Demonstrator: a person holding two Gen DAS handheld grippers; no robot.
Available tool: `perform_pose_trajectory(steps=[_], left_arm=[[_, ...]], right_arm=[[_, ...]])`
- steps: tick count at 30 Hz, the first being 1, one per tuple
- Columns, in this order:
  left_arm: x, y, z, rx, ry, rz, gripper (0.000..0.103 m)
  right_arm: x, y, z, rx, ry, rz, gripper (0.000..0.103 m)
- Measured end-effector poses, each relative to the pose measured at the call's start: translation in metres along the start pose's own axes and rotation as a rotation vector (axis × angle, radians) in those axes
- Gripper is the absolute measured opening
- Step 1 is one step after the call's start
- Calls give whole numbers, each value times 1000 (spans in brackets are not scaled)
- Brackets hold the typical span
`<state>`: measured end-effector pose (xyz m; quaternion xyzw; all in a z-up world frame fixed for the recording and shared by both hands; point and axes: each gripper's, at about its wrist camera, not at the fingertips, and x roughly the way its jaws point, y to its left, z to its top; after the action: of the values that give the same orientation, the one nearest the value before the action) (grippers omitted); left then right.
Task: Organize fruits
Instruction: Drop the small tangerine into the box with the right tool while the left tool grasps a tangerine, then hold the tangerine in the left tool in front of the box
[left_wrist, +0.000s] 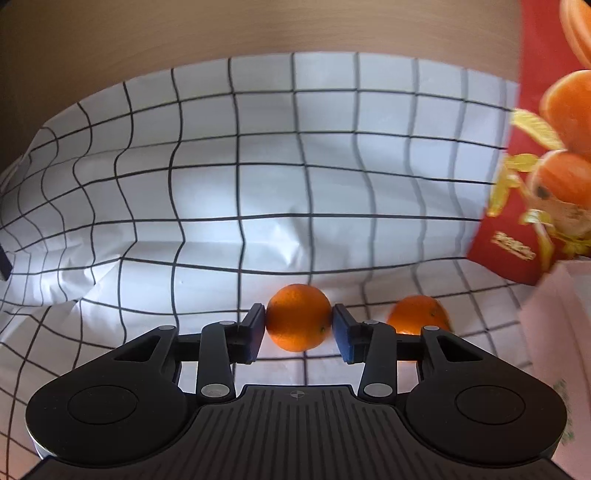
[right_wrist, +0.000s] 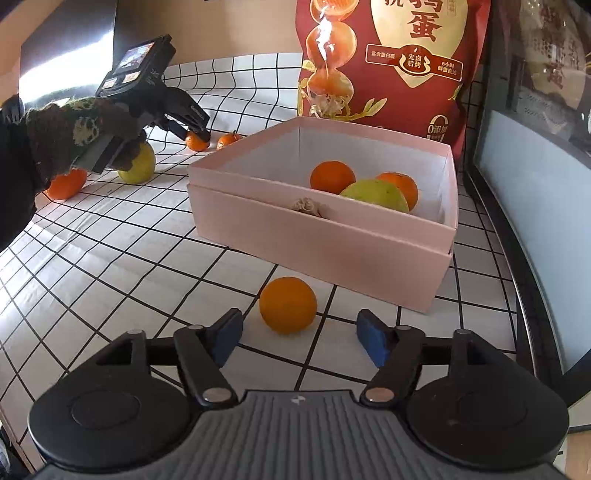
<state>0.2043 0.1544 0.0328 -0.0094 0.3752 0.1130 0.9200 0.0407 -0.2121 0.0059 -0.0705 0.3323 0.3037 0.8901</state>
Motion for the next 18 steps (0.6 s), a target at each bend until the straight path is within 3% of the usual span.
perform_pose_trajectory(steps=[3,8,13,18], left_arm=[[-34,0,-12,-10,-78,-107,44],[-112,-6,-65,-17,-213,-296,44],[-156,-41,-135,53,-195,-495,45],[-176,-74,-179,148,-159,-539,45]], right_arm=[[0,-5,1,33,2,-1,77],[1,-12,2,72,3,1,81],[2,-9,2,52,11,-18,81],[3,-3,2,33,23,-54,86]])
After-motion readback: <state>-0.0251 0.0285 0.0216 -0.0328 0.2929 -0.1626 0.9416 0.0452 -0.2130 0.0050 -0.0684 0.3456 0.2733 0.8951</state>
